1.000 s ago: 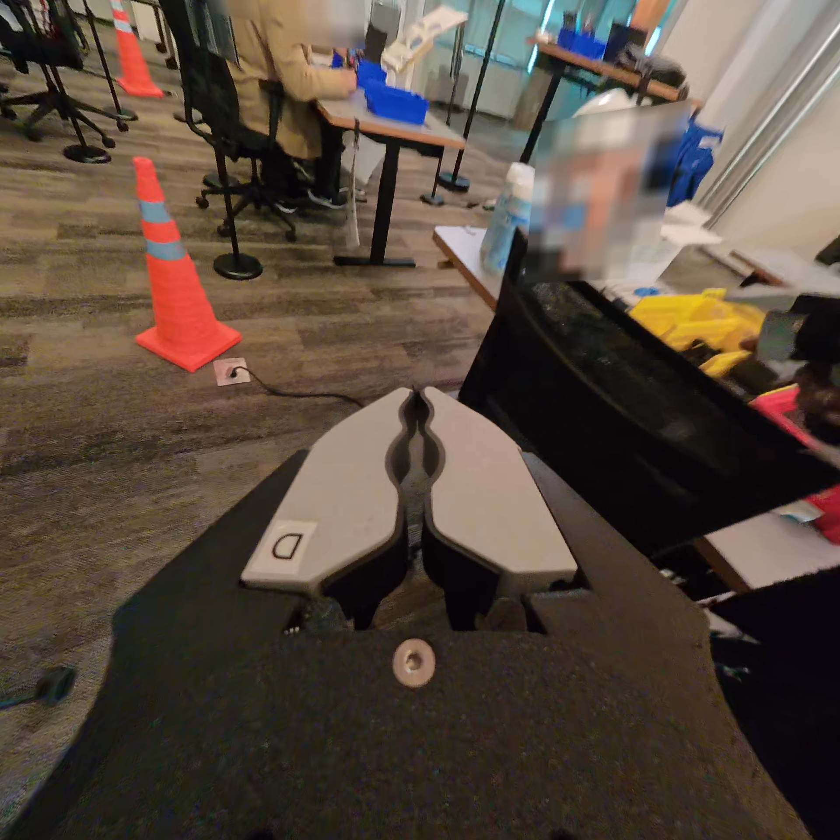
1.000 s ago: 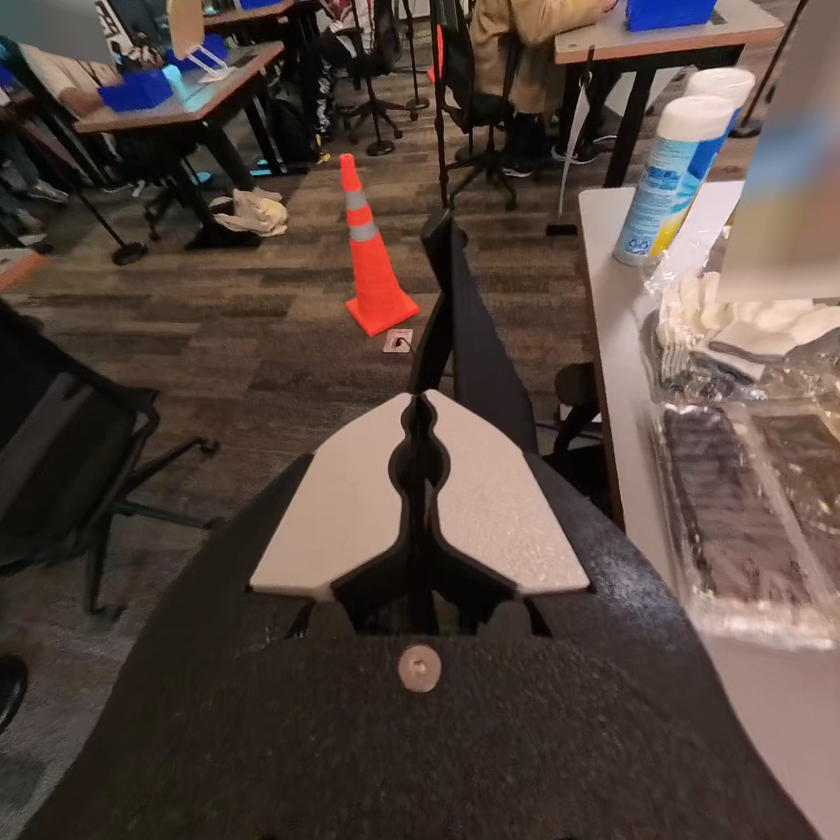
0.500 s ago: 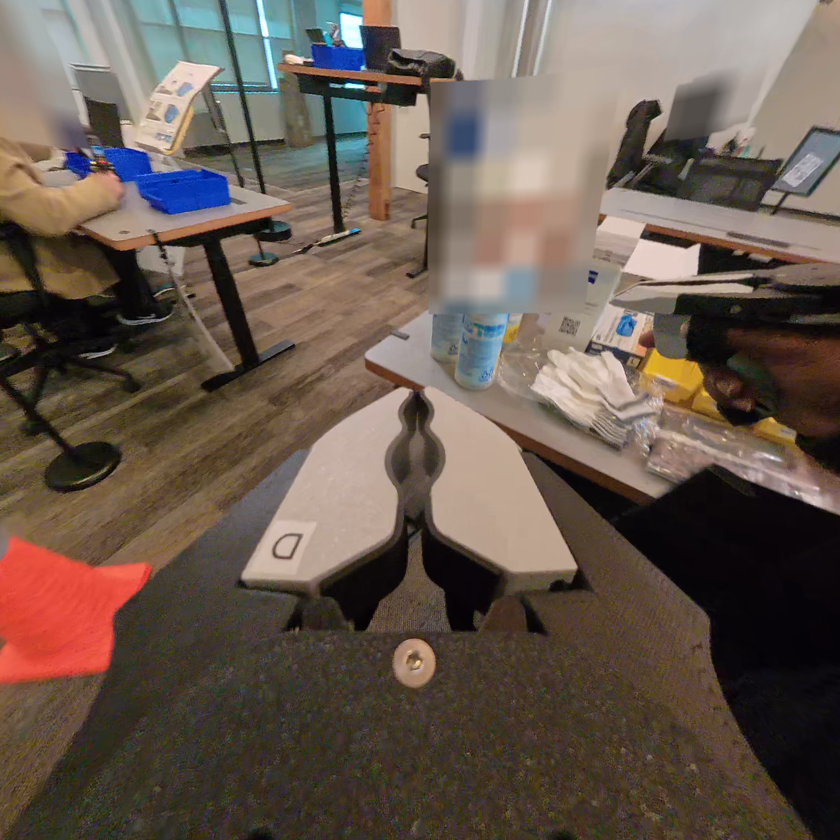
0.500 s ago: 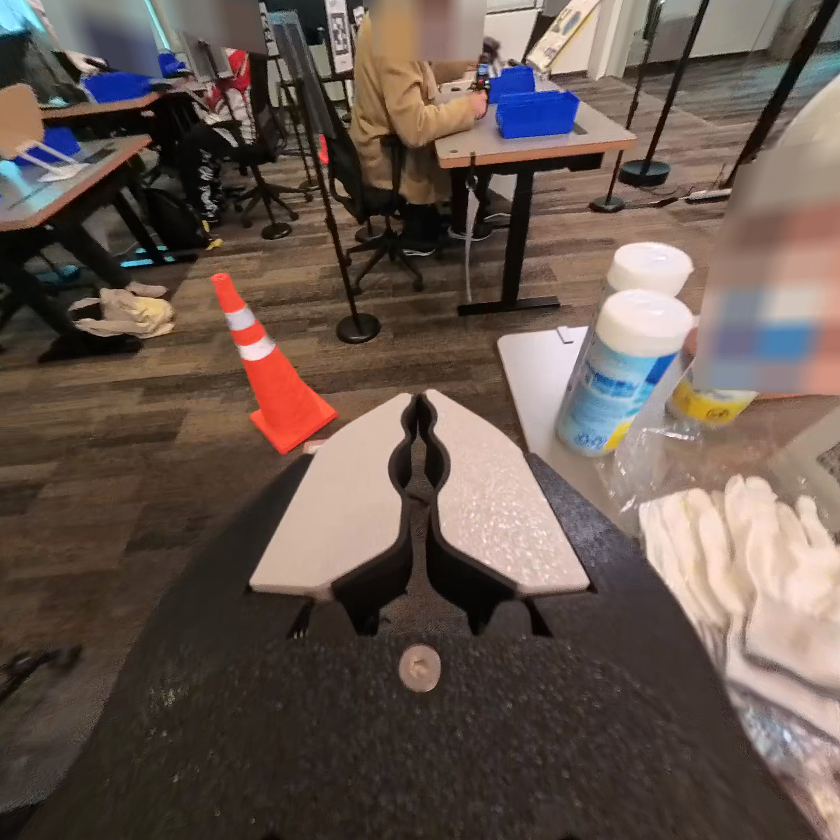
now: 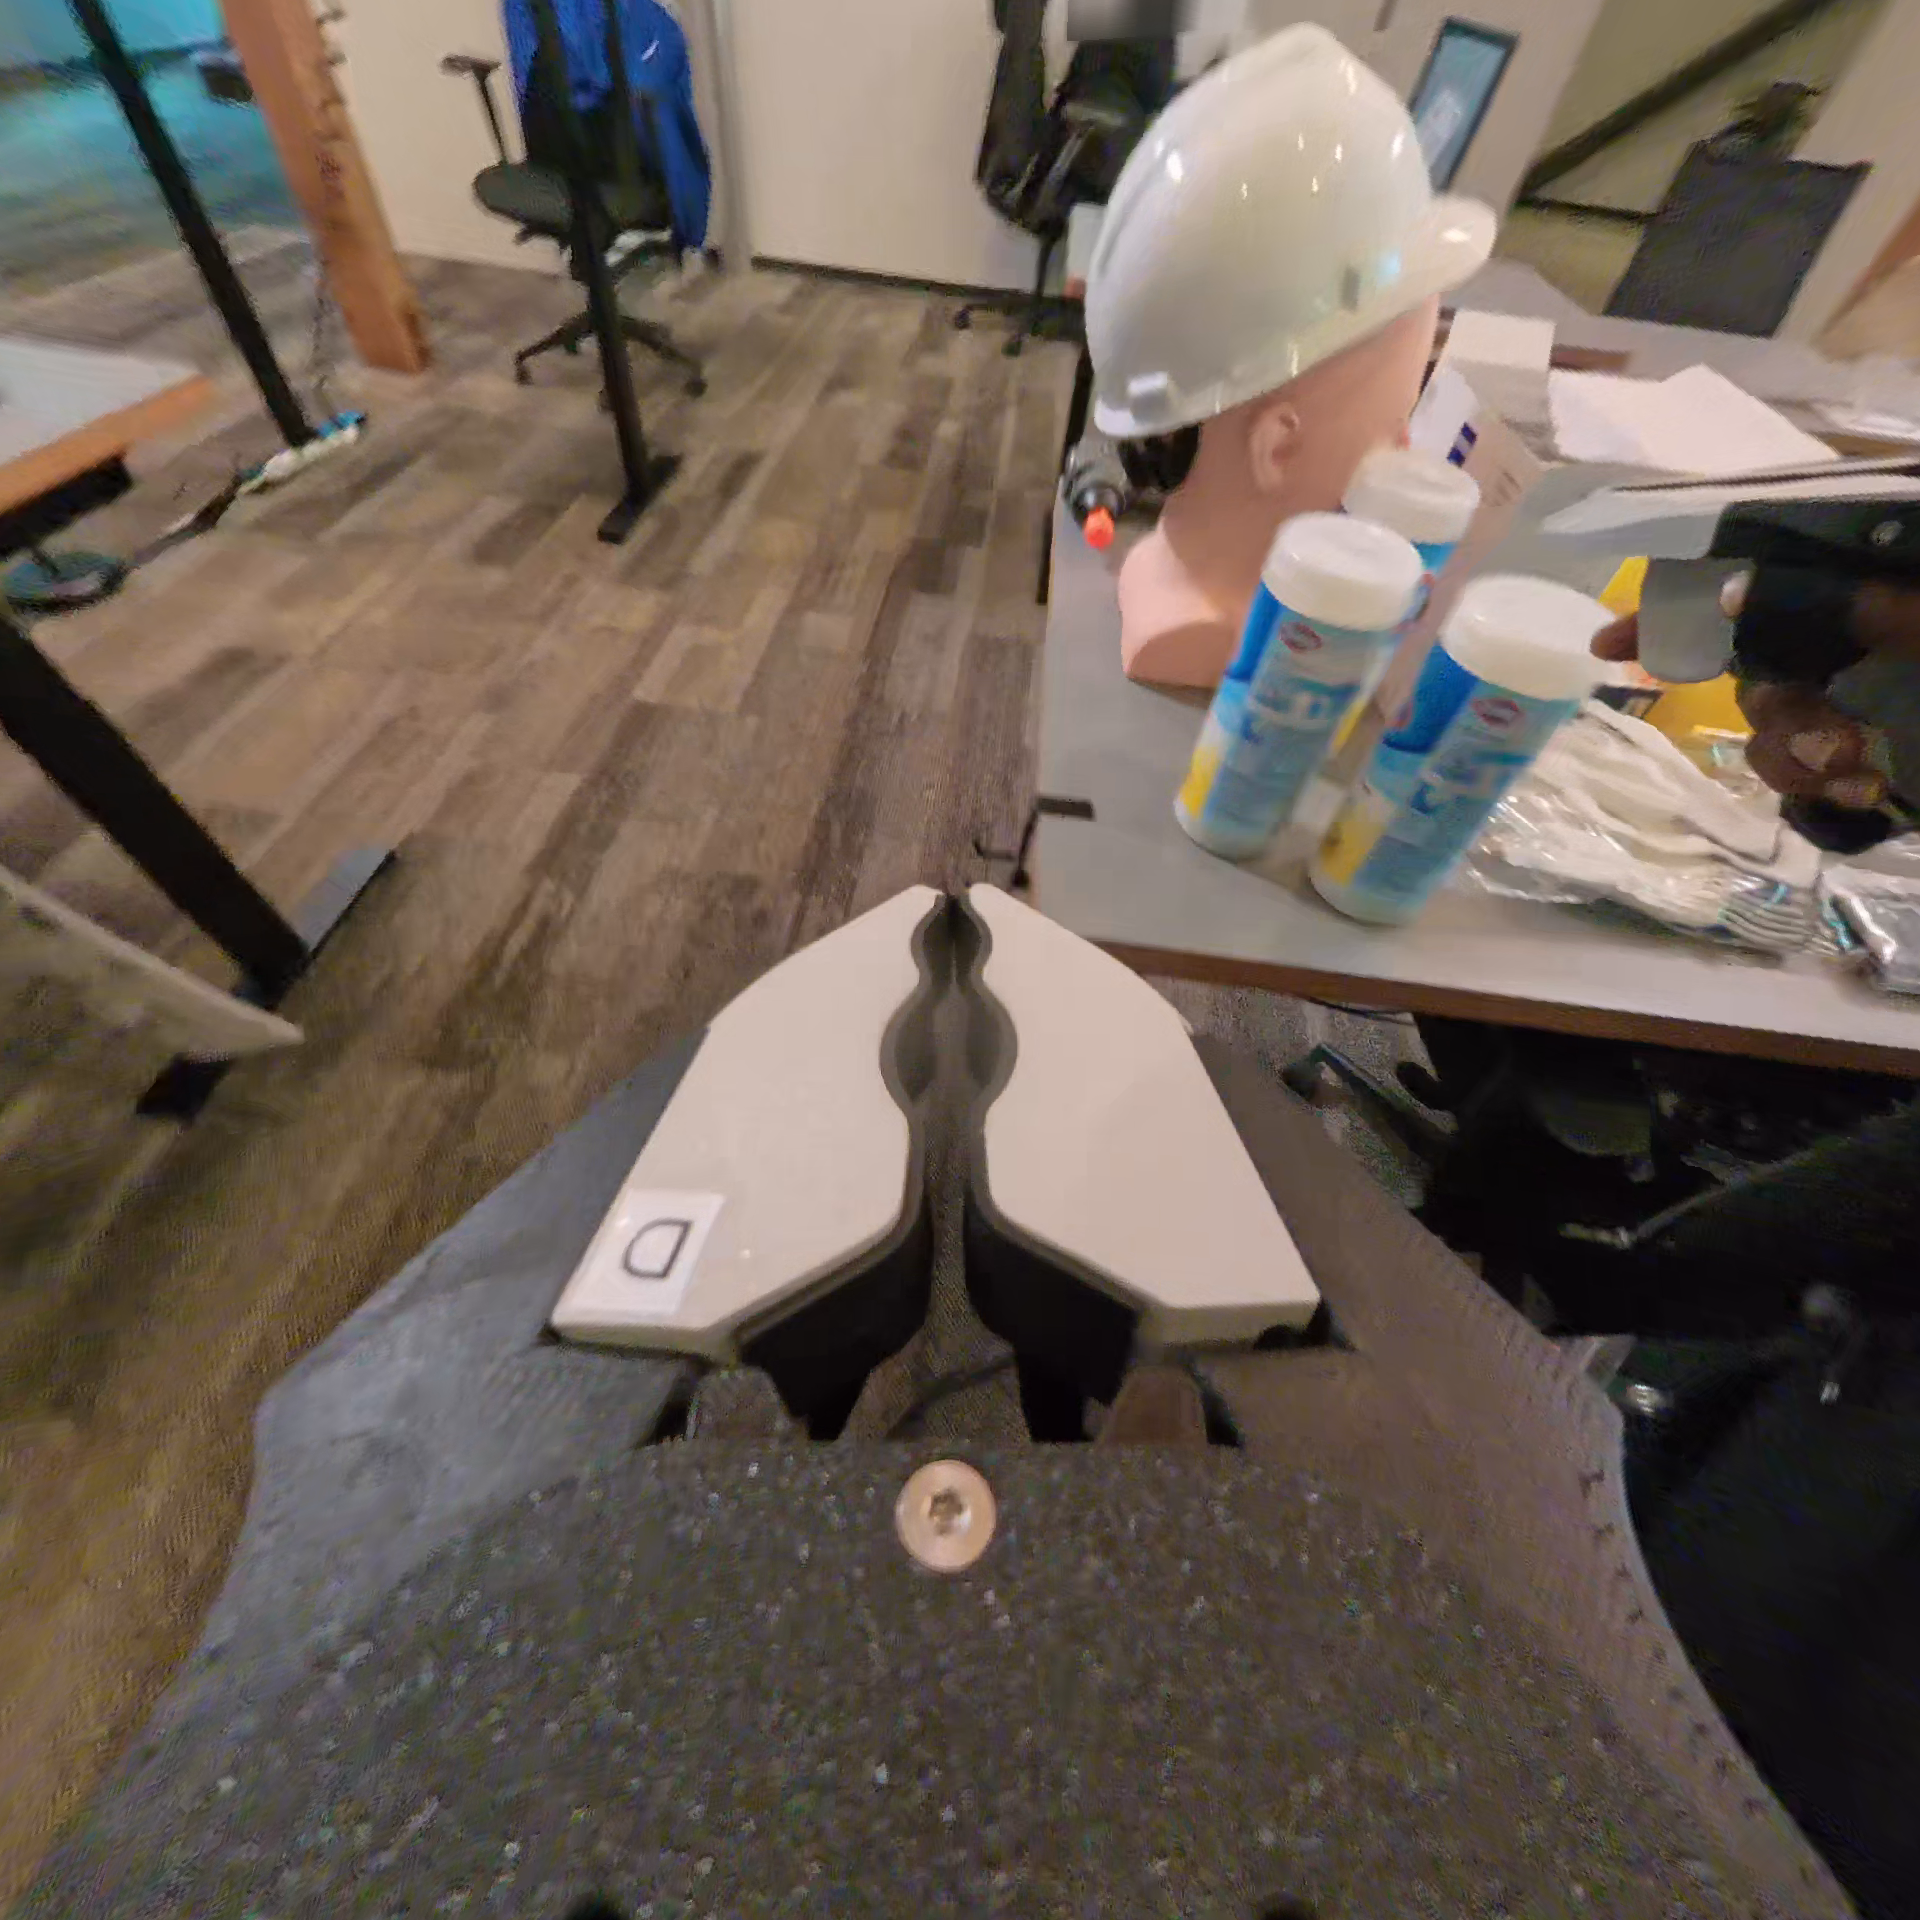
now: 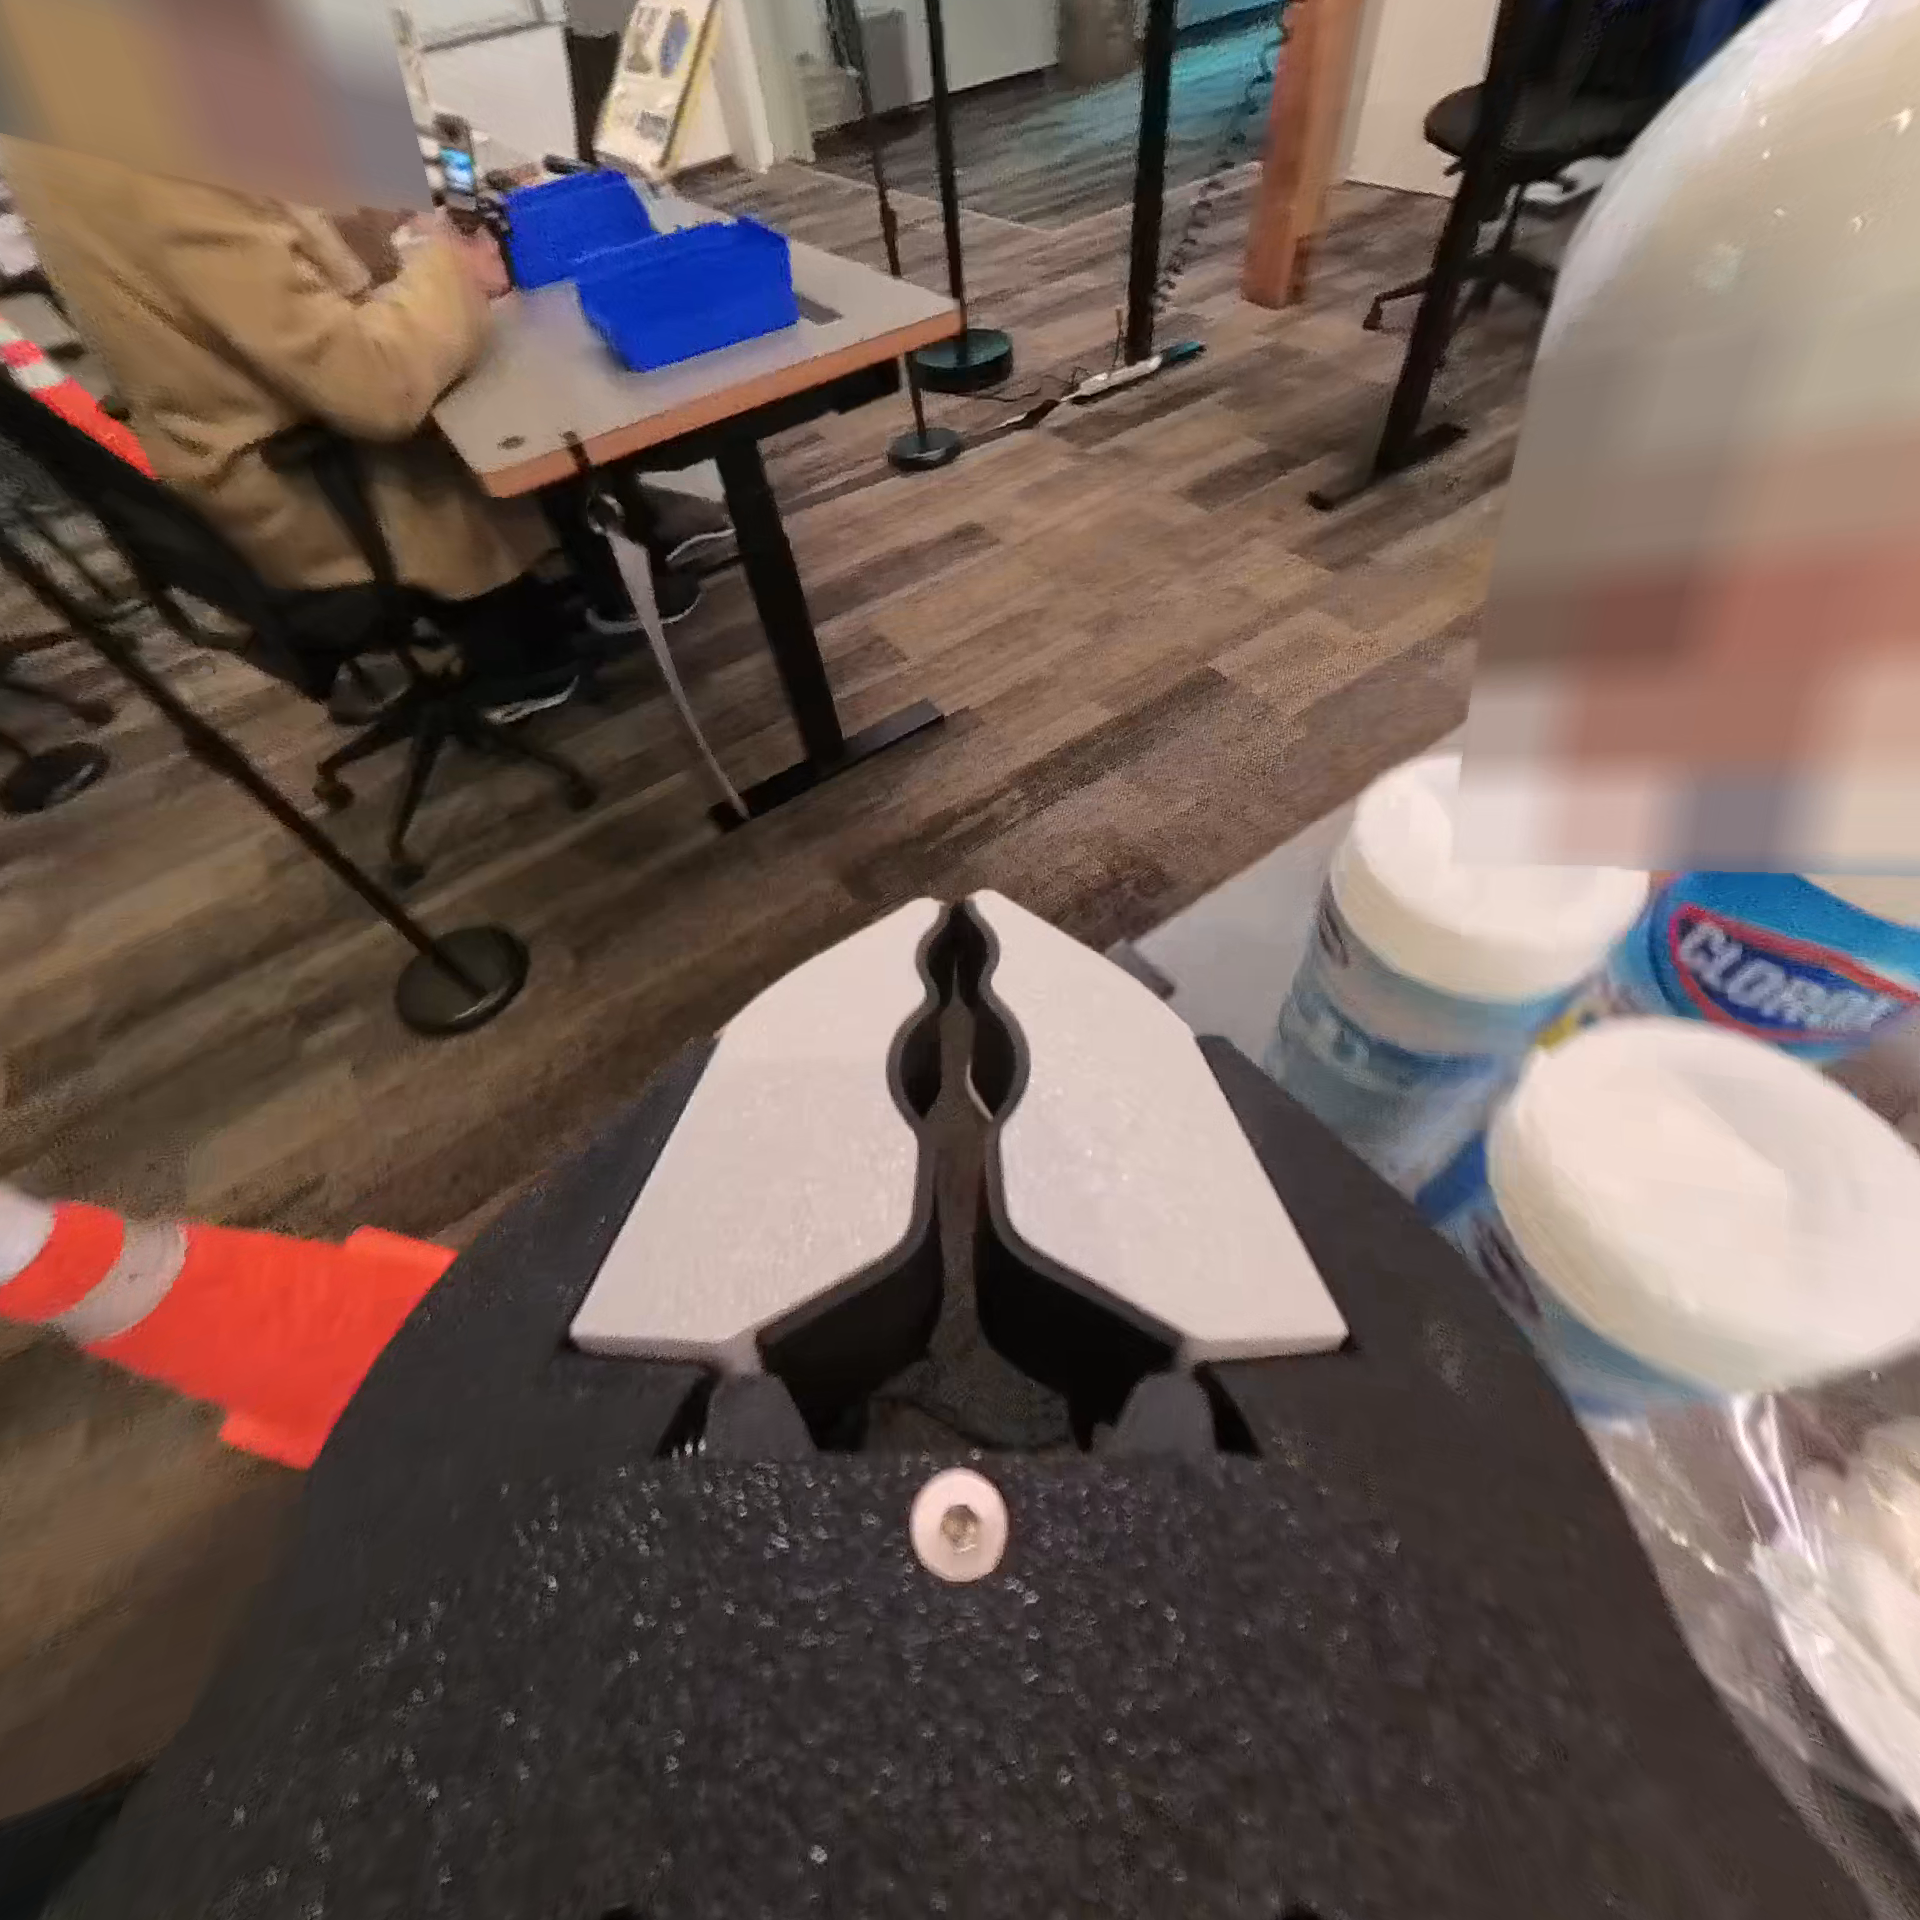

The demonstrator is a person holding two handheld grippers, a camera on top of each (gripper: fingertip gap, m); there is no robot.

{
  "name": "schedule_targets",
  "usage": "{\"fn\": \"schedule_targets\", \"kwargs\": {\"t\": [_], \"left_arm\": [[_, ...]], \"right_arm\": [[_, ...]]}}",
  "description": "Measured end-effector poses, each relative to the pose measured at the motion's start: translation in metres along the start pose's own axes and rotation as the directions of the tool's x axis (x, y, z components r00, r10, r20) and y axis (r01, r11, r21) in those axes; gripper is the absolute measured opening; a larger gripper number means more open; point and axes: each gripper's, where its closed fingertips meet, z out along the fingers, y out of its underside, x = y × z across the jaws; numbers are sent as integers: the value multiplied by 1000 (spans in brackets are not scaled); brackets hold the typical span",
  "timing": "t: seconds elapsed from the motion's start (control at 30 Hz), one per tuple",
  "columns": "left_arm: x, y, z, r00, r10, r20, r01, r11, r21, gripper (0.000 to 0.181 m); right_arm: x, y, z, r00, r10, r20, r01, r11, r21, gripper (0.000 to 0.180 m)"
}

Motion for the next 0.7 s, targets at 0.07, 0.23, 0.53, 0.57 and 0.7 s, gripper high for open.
{"fn": "schedule_targets", "kwargs": {"t": [0.07, 0.23, 0.53, 0.57, 0.7], "left_arm": [[-52, -33, 37, 996, 21, -83, -22, 1000, -14, 0], [-136, -100, 146, 951, 155, -267, -162, 987, -7, 0], [-249, -170, 384, 911, 135, -389, -151, 989, -11, 0], [-253, -188, 406, 893, 130, -431, -148, 989, -8, 0], [-275, -243, 503, 823, 270, -499, -286, 957, 46, 0]], "right_arm": [[-5, -24, 32, 997, -20, -81, 21, 1000, 13, 0], [-1, -60, 127, 984, 65, -167, -59, 998, 37, 0], [83, -126, 410, 949, 245, -197, -200, 955, 220, 0], [96, -151, 433, 949, 248, -196, -197, 949, 246, 0], [169, -229, 483, 929, 160, -334, -60, 955, 291, 0]]}}
